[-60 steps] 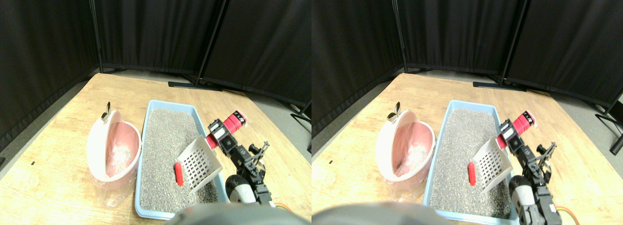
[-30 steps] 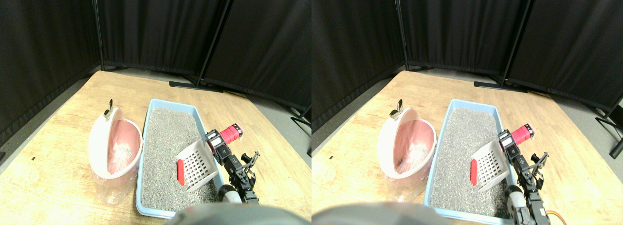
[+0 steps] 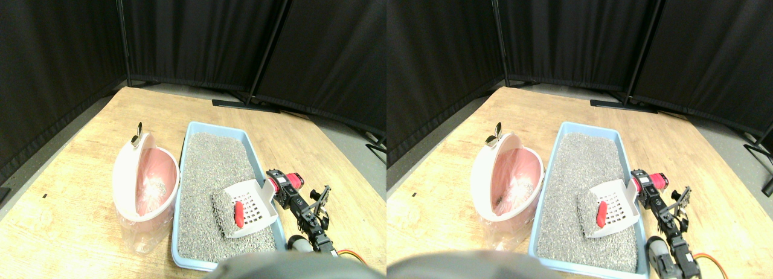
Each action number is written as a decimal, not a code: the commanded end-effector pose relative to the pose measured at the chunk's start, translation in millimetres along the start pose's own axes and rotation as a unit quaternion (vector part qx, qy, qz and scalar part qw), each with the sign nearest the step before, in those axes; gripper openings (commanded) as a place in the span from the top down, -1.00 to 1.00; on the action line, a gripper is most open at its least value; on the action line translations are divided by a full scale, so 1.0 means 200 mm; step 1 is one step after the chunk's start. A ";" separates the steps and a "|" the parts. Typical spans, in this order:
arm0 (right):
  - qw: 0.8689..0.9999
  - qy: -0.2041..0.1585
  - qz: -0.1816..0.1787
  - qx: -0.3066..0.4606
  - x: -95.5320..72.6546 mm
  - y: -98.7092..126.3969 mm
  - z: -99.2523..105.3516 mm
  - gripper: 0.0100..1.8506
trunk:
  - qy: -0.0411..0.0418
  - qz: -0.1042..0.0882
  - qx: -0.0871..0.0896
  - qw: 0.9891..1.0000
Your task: Scoop (unimanual)
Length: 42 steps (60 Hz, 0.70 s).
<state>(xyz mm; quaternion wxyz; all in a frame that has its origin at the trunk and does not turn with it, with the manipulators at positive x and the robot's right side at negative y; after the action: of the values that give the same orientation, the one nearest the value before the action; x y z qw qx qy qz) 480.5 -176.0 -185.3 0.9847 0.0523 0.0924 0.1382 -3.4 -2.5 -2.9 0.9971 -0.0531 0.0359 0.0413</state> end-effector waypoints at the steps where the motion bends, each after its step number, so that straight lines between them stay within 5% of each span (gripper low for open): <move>1: 0.998 -0.059 -0.004 0.017 0.01 -0.01 0.08 0.95 | 0.003 0.003 -0.004 1.000; 8: 0.998 -0.056 -0.021 0.027 0.00 -0.02 0.13 0.95 | 0.002 0.003 -0.004 1.000; 42: 0.984 -0.128 0.006 0.126 0.10 0.00 0.30 0.95 | -0.006 0.014 -0.010 1.000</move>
<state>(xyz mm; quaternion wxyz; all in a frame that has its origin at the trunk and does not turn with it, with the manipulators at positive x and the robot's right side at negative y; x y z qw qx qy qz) 507.0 -179.2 -151.2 0.9785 0.1749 0.0427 0.1010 -0.3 -0.9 -1.9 0.9966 -0.0572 0.0329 0.0488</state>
